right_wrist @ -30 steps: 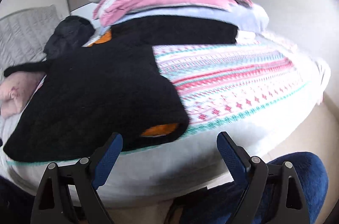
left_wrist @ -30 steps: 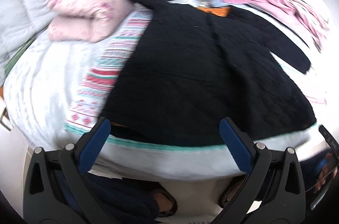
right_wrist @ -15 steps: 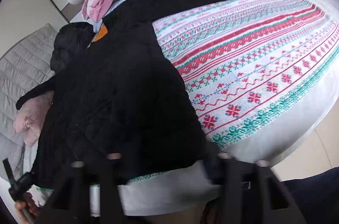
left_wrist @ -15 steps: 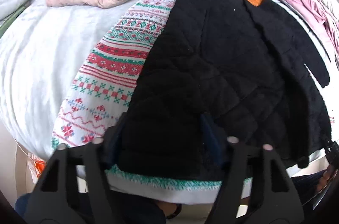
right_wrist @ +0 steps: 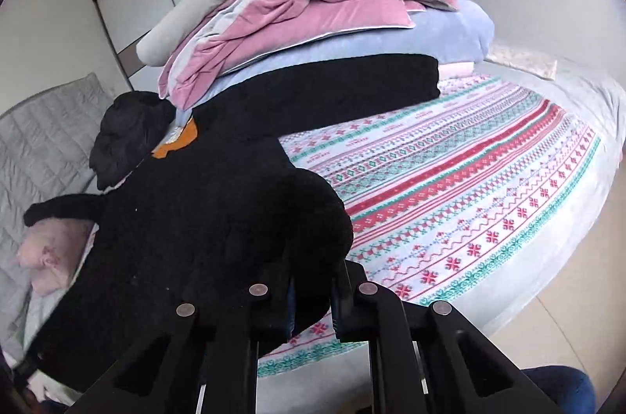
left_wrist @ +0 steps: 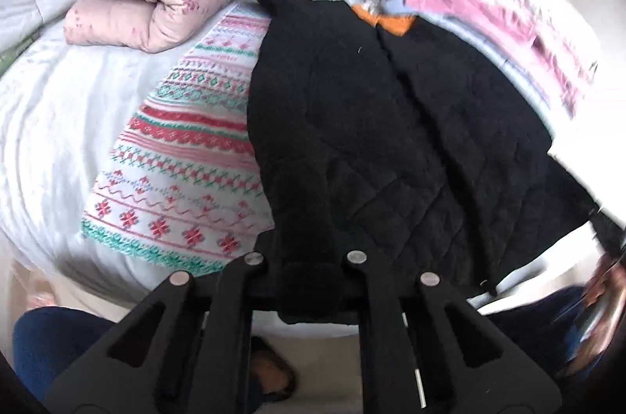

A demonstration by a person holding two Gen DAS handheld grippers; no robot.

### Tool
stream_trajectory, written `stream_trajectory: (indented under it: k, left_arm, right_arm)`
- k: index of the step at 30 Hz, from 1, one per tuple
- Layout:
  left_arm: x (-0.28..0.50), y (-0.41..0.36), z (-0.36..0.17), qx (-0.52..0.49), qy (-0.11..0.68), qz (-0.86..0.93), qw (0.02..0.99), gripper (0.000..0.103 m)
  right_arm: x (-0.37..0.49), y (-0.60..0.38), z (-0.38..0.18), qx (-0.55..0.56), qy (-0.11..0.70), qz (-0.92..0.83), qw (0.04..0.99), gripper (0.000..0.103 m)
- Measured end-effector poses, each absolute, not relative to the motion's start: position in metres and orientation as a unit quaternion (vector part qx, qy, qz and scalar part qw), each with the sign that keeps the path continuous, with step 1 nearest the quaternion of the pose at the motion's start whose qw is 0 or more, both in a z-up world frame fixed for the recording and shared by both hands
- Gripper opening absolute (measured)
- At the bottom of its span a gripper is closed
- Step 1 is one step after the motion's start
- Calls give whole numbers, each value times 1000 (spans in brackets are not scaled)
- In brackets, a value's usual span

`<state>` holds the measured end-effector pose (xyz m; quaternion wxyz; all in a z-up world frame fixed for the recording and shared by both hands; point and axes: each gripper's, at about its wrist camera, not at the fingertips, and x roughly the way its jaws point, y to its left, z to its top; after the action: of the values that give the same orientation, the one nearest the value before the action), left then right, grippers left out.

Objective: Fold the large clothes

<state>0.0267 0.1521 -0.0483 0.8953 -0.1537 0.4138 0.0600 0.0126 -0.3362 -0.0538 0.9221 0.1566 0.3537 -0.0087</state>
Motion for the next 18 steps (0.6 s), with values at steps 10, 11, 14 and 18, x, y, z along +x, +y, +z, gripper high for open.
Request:
stream_trajectory:
  k: [10,11,14,18]
  left_arm:
    - [26,173,-10,-182,400,86,894,37]
    - [26,176,0,-189,389,87,898,39]
    - [33,181,19,-198,352,82,911,60]
    - [66,163,16,-164,373,80,910,64]
  right_arm:
    - [13,-354,-61,170,374,-18,912,40]
    - [18,-351,-53,156,366,-12,917,42]
    - [34,-342,-47,144,360,6,922,47]
    - [63,-307,-68,125,396,55,908,48]
